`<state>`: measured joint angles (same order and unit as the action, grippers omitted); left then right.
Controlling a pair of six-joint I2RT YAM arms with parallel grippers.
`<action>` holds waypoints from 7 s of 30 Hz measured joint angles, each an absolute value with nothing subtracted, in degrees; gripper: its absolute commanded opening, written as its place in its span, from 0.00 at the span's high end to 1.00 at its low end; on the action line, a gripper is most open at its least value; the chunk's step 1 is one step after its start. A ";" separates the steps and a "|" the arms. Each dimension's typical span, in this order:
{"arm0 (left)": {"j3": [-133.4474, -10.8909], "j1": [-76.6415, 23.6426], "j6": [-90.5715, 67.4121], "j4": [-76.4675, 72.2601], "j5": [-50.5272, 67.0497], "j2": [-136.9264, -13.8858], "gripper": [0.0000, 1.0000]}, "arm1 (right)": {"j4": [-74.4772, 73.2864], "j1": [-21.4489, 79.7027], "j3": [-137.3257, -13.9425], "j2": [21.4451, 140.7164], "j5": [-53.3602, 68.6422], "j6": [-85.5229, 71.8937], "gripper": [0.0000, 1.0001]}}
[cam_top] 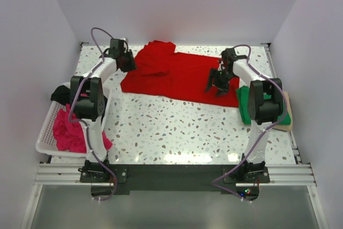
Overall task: Fold and stack the t-shirts
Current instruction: Fold the tshirt
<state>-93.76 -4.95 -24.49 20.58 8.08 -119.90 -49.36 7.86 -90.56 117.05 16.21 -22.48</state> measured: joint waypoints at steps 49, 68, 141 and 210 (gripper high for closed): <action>-96.86 -6.68 -31.55 9.13 17.28 -129.73 1.00 | -50.22 7.88 -92.27 119.04 16.47 -21.76 0.36; -96.60 -7.42 -41.17 -7.62 17.06 -130.54 0.64 | -51.29 7.86 -93.97 120.07 16.43 -21.63 0.35; -39.94 -6.92 -32.03 2.22 3.99 -86.76 0.31 | -41.01 10.98 -59.09 100.90 23.53 -22.11 0.34; -67.16 -14.70 -25.96 15.90 2.79 -105.25 0.30 | -48.88 7.46 -84.88 114.76 18.46 -20.27 0.31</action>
